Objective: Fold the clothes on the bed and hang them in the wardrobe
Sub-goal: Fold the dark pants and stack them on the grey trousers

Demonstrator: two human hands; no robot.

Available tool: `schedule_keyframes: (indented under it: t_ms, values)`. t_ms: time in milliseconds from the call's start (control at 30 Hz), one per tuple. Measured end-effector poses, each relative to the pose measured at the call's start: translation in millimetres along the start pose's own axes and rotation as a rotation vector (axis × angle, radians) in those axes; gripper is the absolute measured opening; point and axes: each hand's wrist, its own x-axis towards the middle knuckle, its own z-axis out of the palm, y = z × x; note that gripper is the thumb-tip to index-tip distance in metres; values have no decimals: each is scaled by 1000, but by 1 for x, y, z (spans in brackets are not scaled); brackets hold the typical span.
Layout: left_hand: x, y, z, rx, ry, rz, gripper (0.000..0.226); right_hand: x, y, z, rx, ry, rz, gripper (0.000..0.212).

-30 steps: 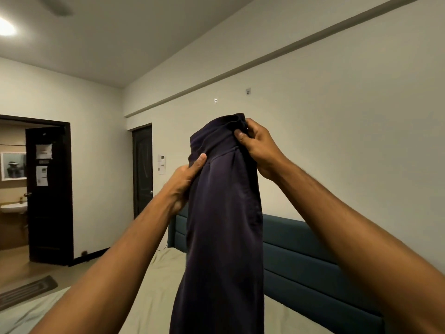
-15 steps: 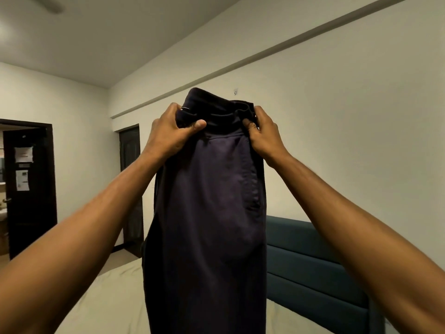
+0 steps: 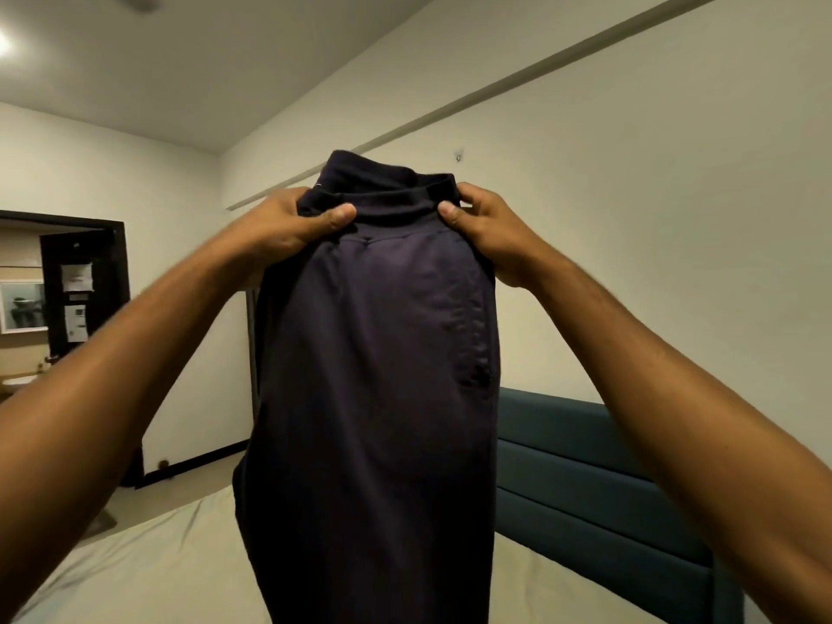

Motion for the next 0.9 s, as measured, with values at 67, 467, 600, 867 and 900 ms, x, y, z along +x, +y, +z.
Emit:
schedule_keyframes:
  t_ms: [67, 467, 600, 867, 900]
  values:
    - [-3, 16, -9, -51, -18, 16, 60, 5, -15, 0, 82, -18, -25, 32]
    - [4, -139, -14, -67, -164, -479, 92, 18, 121, 71, 6, -181, 479, 25]
    - [-7, -245, 12, 196, -144, -700, 42, 4, 208, 126, -329, -250, 610, 9]
    - [73, -205, -42, 396, 427, -235, 36, 104, 183, 151, -213, 341, 279, 17]
    - [75, -189, -50, 376, 443, -176, 34, 108, 171, 146, -178, 358, 238, 15]
